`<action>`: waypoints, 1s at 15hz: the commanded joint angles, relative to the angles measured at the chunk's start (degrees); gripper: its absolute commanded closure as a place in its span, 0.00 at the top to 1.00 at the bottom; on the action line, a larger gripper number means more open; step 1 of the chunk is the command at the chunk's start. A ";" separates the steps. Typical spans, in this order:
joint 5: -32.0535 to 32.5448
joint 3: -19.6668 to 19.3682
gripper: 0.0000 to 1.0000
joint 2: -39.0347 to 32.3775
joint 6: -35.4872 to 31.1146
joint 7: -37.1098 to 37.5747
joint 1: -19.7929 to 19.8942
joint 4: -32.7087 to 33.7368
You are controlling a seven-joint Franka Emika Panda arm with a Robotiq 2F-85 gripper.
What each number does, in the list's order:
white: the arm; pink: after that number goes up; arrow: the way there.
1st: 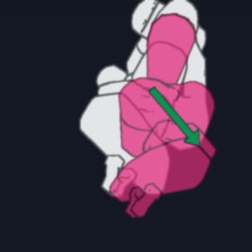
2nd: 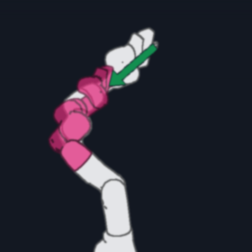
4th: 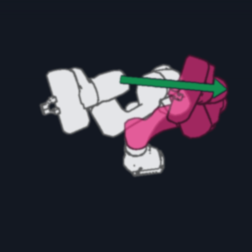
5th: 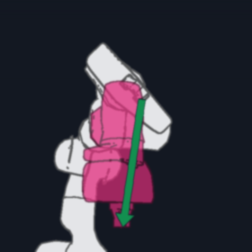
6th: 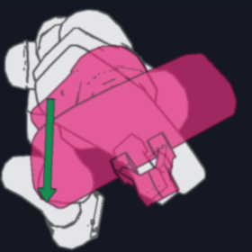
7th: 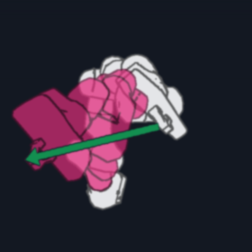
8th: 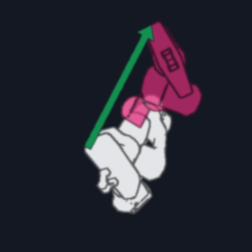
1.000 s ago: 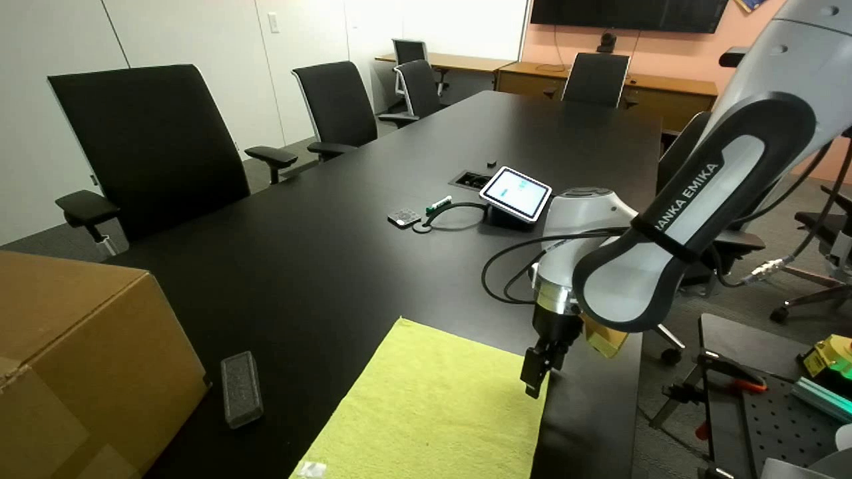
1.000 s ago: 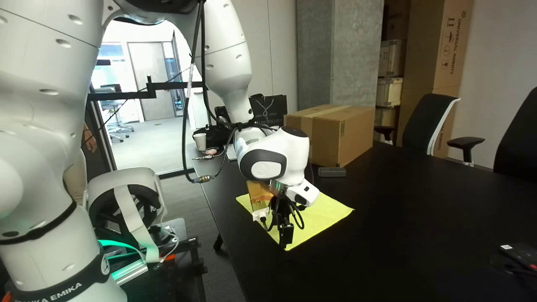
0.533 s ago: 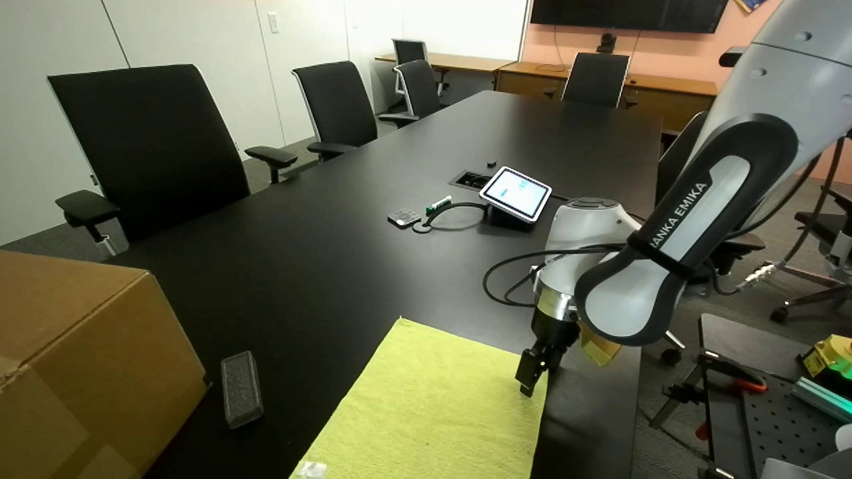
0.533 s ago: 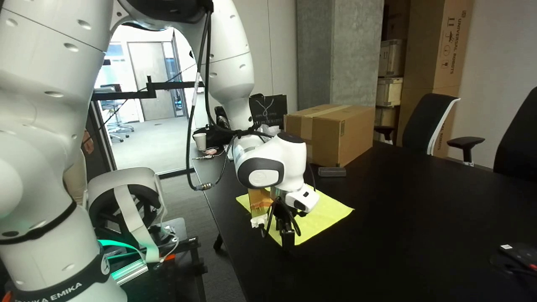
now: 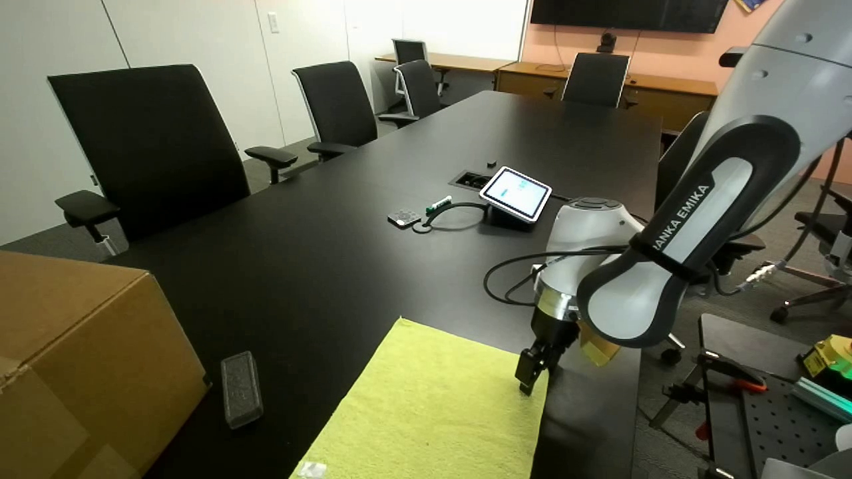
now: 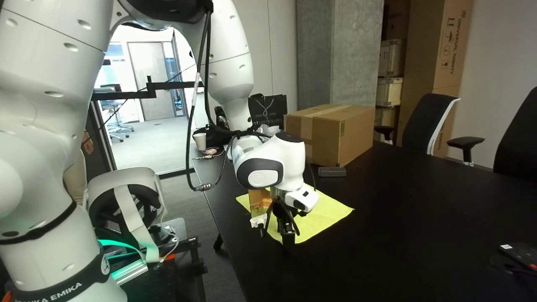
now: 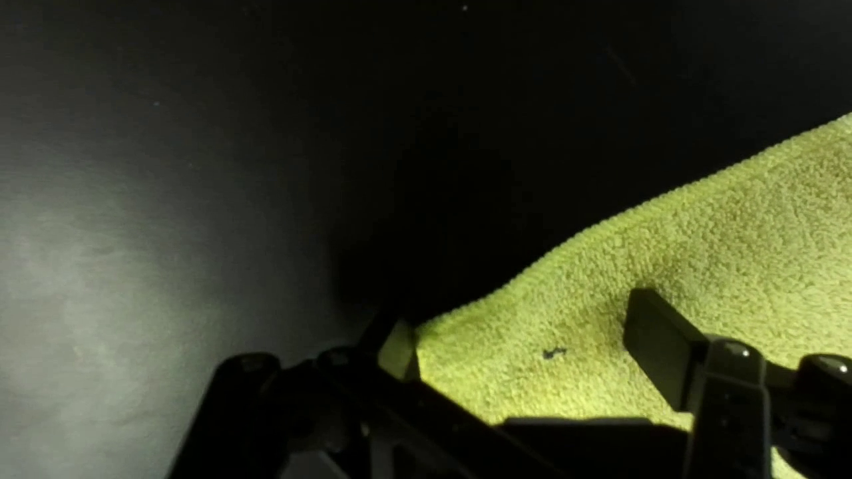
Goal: Fold the towel on the table in half.
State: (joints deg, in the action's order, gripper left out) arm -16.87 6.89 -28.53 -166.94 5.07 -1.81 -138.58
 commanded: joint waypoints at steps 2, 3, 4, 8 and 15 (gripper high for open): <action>1.76 -0.04 0.50 0.19 0.49 1.20 -0.40 0.85; 1.89 0.01 0.47 0.15 0.54 1.06 -0.37 1.12; 2.03 0.13 0.44 0.55 0.98 0.80 -0.22 1.23; 3.42 -0.55 0.37 1.12 2.10 0.64 -0.63 1.74; 7.18 -2.36 0.01 1.75 4.21 0.82 -1.31 2.77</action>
State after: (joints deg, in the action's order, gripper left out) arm -11.55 5.96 -27.86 -164.38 5.07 -2.11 -136.30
